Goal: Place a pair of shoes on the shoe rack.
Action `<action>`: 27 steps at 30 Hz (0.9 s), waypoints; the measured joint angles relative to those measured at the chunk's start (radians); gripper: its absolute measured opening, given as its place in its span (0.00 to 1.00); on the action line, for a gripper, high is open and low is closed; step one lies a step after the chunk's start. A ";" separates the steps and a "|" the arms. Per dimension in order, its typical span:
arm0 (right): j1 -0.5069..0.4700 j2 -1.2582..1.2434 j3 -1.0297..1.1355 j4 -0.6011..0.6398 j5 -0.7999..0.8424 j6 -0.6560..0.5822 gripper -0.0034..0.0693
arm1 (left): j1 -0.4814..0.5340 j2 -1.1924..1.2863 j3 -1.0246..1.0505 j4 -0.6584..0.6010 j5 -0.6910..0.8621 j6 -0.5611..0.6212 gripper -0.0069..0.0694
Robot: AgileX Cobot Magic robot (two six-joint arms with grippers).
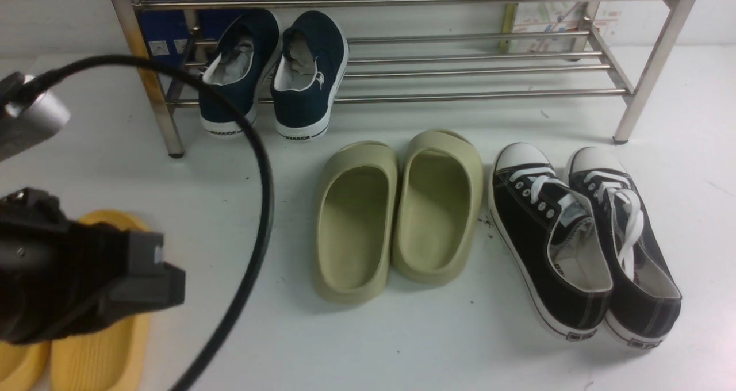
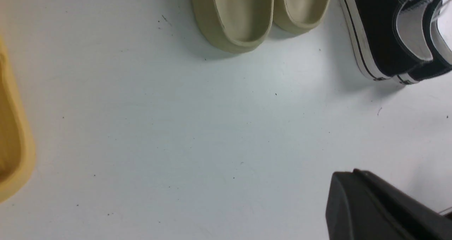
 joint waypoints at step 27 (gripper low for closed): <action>0.000 0.000 0.000 0.000 0.000 0.000 0.38 | -0.117 -0.158 0.053 0.193 -0.211 0.058 0.07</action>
